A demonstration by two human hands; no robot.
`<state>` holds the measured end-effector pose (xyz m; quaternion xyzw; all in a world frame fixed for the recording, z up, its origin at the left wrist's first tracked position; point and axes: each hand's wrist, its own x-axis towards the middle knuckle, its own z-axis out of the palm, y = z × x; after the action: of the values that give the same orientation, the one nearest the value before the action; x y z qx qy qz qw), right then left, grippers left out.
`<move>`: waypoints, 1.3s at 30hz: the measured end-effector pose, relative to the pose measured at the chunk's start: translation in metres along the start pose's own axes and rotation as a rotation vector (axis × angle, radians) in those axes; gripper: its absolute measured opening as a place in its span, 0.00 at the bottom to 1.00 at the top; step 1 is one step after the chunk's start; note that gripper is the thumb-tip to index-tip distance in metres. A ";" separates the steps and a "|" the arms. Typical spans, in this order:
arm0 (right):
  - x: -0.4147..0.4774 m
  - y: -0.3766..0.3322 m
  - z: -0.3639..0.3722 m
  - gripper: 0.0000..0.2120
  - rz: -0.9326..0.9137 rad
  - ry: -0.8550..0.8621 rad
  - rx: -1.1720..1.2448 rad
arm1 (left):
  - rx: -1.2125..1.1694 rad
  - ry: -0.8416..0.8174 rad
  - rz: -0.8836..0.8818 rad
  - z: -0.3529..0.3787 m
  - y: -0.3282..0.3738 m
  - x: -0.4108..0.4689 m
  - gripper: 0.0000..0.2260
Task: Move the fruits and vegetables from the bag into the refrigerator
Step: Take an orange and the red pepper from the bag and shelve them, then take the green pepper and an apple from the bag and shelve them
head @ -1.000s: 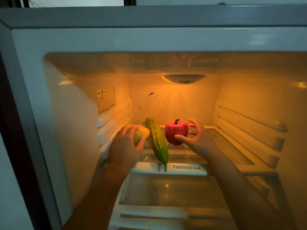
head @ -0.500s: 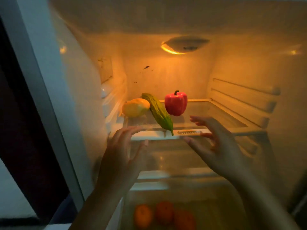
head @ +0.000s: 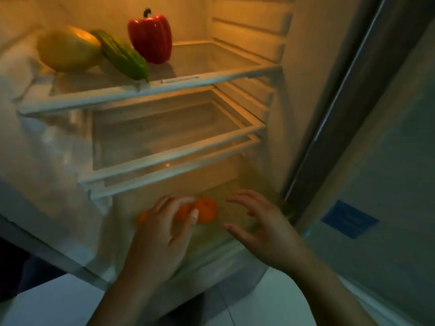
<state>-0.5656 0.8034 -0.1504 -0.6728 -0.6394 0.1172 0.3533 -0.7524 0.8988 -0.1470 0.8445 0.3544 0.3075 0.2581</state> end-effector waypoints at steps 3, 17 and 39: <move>-0.050 0.018 0.002 0.21 0.114 -0.060 -0.023 | -0.002 -0.139 -0.015 0.024 0.006 -0.025 0.17; -0.329 0.054 -0.115 0.22 0.619 -0.073 -0.163 | -0.020 -0.536 0.157 0.176 0.170 -0.122 0.12; -0.622 0.106 -0.261 0.20 1.175 0.325 -0.169 | -0.027 -1.119 0.731 0.424 0.451 -0.249 0.16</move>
<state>-0.4203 0.1388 -0.2105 -0.9476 -0.1067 0.1371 0.2679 -0.3951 0.3399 -0.2231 0.9391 -0.1458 -0.1051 0.2929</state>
